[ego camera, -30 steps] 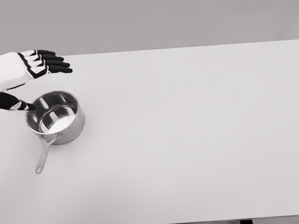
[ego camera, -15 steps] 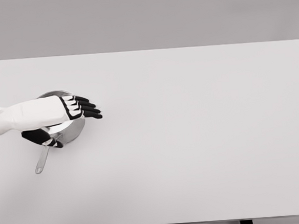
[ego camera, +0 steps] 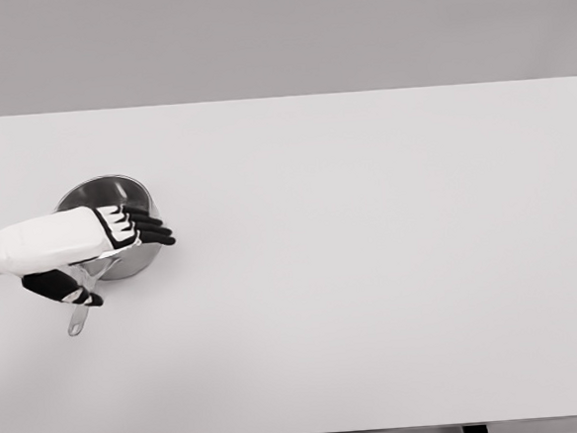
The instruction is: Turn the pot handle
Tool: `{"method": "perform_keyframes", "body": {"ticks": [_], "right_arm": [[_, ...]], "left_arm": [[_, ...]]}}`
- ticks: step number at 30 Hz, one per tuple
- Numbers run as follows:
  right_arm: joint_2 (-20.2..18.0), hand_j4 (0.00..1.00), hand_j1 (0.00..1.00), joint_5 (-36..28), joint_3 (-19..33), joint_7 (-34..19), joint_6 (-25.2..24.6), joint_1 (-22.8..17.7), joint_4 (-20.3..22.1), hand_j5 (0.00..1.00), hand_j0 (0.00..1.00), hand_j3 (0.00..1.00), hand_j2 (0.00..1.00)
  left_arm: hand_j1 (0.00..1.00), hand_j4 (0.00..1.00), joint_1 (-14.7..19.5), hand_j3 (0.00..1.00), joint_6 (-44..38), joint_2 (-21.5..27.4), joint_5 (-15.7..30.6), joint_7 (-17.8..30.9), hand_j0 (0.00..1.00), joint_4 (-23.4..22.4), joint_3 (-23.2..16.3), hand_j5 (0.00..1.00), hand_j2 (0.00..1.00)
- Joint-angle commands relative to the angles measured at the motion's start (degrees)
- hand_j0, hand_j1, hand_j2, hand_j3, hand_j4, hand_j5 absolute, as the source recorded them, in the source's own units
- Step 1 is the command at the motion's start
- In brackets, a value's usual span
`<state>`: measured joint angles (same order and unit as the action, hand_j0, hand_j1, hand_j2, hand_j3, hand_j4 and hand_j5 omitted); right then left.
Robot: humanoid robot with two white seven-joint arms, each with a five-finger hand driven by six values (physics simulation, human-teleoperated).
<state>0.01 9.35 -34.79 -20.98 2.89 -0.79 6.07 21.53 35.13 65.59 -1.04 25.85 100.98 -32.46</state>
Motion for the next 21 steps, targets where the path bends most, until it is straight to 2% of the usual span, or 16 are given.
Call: {"method": "perform_keyframes", "body": {"ticks": [1,6,16,21], "right_arm": [[-0.01,1.0,1.0,-0.03,-0.01,-0.03,0.01,0.0,0.0,1.0,1.0,1.0,1.0],[-0.01,1.0,1.0,-0.03,-0.01,-0.03,0.01,0.0,0.0,1.0,1.0,1.0,1.0],[-0.01,1.0,1.0,-0.03,-0.01,-0.03,0.01,0.0,0.0,1.0,1.0,1.0,1.0],[-0.01,1.0,1.0,-0.03,-0.01,-0.03,0.01,0.0,0.0,1.0,1.0,1.0,1.0]], "left_arm": [[1.0,1.0,0.0,1.0,-0.13,0.86,0.43,-0.1,1.0,0.01,0.03,1.0,1.0],[1.0,1.0,-0.44,1.0,-0.13,0.86,0.08,0.34,1.0,0.01,-0.06,1.0,1.0],[1.0,1.0,-0.97,1.0,-0.13,1.04,-5.28,0.69,1.0,0.01,-0.33,1.0,1.0],[1.0,1.0,-2.11,1.0,-0.13,2.88,-7.13,0.69,1.0,-0.08,-0.33,1.0,1.0]]}}
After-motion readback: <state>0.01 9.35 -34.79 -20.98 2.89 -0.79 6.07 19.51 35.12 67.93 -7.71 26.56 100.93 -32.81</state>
